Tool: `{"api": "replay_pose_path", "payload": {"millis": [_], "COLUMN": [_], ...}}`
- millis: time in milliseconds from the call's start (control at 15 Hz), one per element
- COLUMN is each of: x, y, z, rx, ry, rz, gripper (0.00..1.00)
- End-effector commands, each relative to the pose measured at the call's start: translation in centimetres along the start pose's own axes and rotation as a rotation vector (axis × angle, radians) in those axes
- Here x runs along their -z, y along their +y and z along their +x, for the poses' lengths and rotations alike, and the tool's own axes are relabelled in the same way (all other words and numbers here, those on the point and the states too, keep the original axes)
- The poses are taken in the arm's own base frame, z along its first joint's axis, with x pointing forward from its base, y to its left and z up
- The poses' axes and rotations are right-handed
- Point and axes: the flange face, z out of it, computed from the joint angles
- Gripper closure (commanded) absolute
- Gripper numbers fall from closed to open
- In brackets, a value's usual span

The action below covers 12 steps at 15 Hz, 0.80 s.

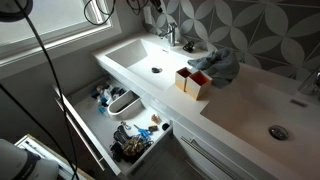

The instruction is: Move the faucet handle to the left, lift it up and the press it down

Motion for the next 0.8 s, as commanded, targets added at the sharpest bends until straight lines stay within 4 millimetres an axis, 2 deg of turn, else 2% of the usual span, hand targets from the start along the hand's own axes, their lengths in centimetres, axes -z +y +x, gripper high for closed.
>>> {"api": "replay_pose_path", "payload": {"millis": [0,200,267,400,600,733], "x": [-2.9,-5.1,-4.4,-5.3,-5.0,-6.1], "y": [-1.0,-0.6,0.2,0.4,0.3,0.1], "z": [1.8,2.5,1.8,1.7,1.7,1.7], "rx": [-0.167,-0.273,-0.212,-0.216,-0.215,-0.229], "ry": [0.090,0.165,0.090,0.090,0.091,0.115], "rz": [0.011,-0.019,-0.016,-0.026,-0.022,-0.018], "gripper": [1.00,1.00,1.00,0.99,1.00,1.00]}}
